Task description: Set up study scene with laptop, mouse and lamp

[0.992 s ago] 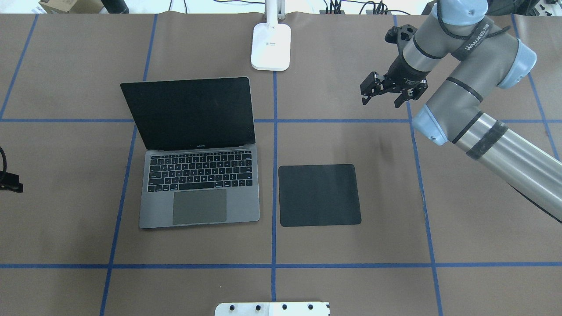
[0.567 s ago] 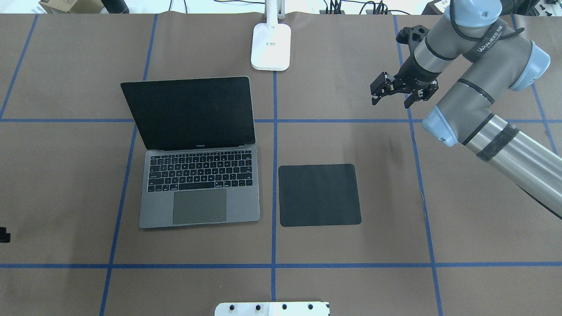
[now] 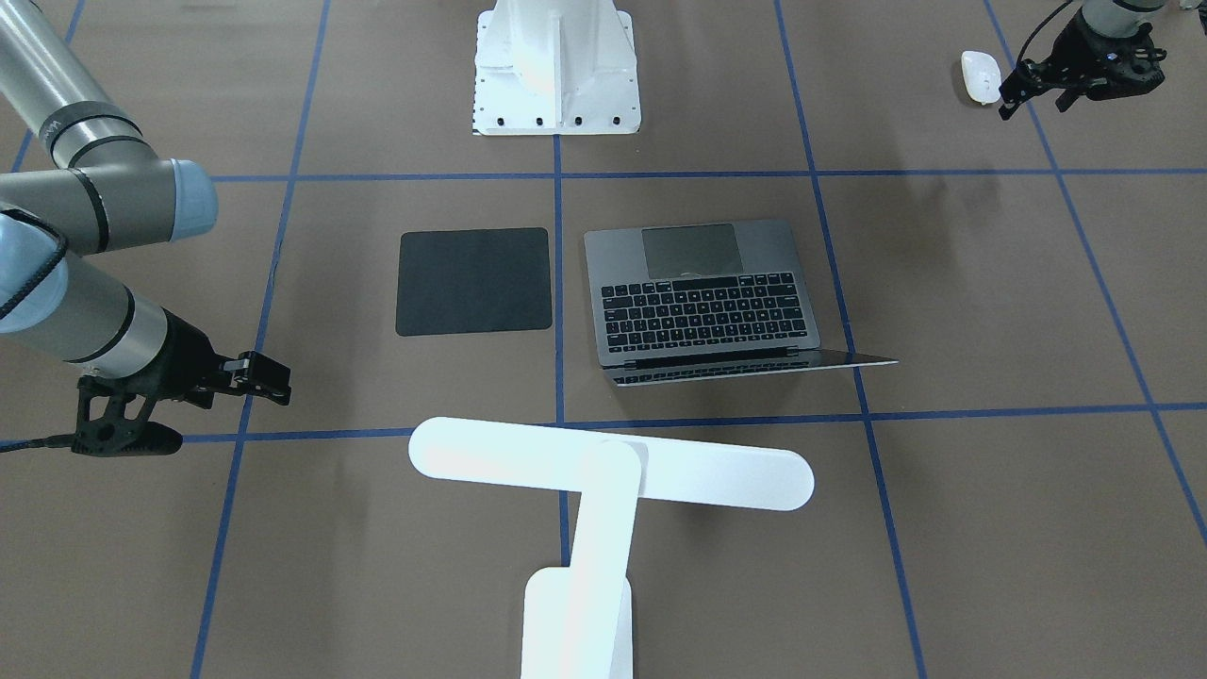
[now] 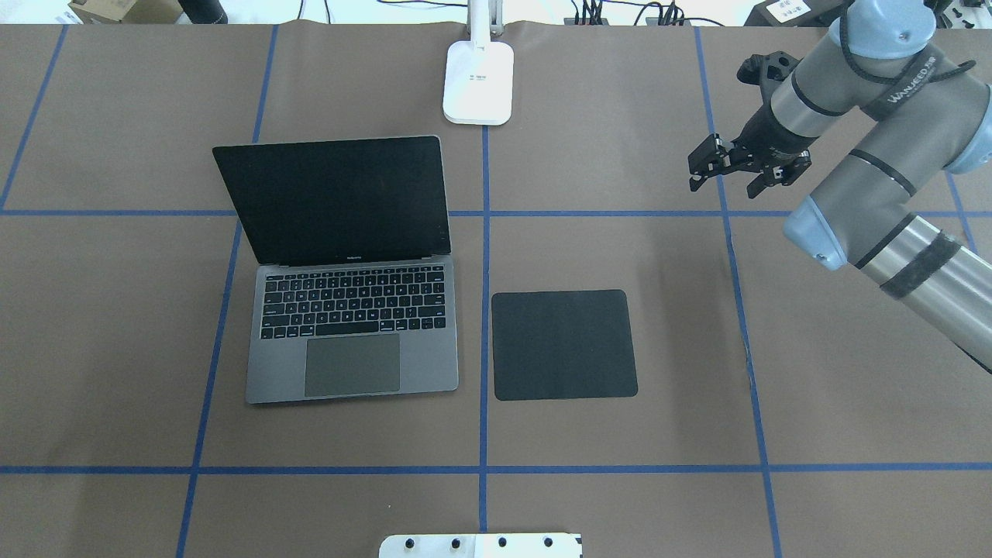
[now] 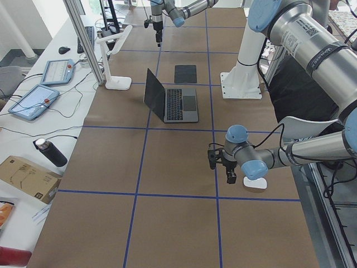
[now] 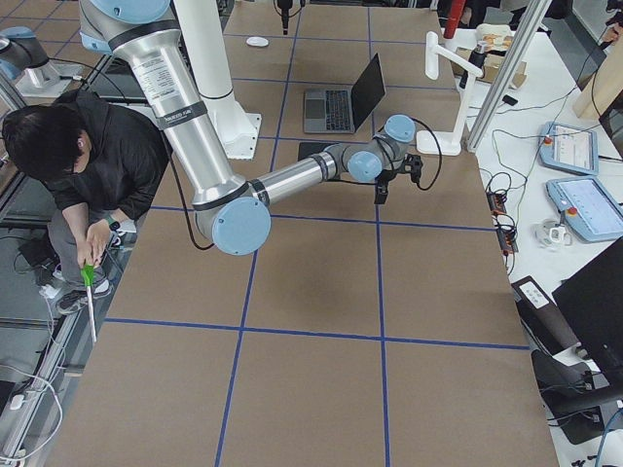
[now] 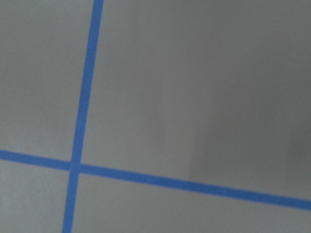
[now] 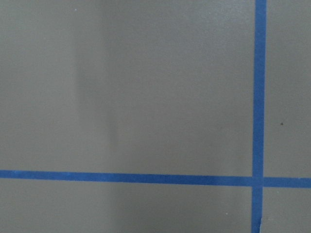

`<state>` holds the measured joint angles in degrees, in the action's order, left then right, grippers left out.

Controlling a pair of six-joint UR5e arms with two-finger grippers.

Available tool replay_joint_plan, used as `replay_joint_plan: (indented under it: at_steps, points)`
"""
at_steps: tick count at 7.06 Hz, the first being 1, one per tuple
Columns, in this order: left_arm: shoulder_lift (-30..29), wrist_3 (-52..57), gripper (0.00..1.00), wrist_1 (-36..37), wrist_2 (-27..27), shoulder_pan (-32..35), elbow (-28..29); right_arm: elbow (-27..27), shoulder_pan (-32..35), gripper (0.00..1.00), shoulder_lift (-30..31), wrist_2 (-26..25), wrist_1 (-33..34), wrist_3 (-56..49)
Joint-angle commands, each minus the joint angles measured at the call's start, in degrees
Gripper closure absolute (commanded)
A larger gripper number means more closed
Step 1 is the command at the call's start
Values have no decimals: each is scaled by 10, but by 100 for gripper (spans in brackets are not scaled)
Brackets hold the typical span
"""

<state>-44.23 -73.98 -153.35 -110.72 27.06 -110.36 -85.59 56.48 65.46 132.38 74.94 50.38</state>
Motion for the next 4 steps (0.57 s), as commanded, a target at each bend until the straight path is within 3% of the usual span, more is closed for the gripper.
replay_joint_plan:
  at_steps: [1, 4]
  points:
    - [24, -2, 0, -40, 0, -31, 8, -14, 17, 1, 37, -2, 0, -5]
    - [25, -57, 0, -48, 8, -108, 12, -28, 13, 1, 49, -31, 1, -4]
